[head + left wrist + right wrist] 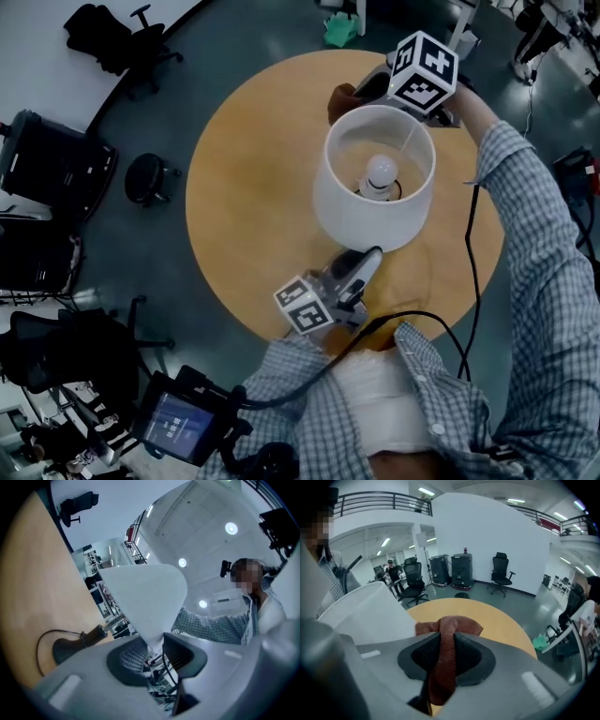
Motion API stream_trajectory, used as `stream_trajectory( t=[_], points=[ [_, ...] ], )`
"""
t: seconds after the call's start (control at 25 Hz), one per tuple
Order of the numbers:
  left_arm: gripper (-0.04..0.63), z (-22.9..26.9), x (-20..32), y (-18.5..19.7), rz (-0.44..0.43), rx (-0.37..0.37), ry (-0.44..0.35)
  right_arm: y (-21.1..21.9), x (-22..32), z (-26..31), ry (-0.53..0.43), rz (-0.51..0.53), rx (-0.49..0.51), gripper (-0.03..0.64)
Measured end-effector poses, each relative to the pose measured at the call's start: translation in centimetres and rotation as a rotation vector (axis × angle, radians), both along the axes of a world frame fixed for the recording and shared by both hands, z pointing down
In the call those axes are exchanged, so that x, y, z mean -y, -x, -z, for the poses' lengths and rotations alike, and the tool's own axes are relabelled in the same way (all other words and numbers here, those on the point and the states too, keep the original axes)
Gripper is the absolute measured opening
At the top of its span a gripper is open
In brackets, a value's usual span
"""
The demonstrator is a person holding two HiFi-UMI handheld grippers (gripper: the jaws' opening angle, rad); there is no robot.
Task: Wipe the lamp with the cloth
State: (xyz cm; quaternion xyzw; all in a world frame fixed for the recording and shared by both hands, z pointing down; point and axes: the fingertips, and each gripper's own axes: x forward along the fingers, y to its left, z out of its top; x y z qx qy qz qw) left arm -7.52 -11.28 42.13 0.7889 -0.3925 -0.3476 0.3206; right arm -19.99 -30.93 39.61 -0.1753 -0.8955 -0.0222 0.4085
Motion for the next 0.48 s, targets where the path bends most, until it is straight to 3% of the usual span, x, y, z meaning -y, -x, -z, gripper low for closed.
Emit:
stream_trajectory(
  t=[0.16, 0.48],
  points=[
    [0.106, 0.0, 0.3, -0.4, -0.006, 0.005, 0.005, 1.8, -1.2, 1.1, -0.103, 0.155, -0.081, 0.087],
    [0.100, -0.2, 0.4, -0.3, -0.014, 0.000, 0.004, 4.3, -4.5, 2.6, -0.400, 0.482, -0.235, 0.086]
  ],
)
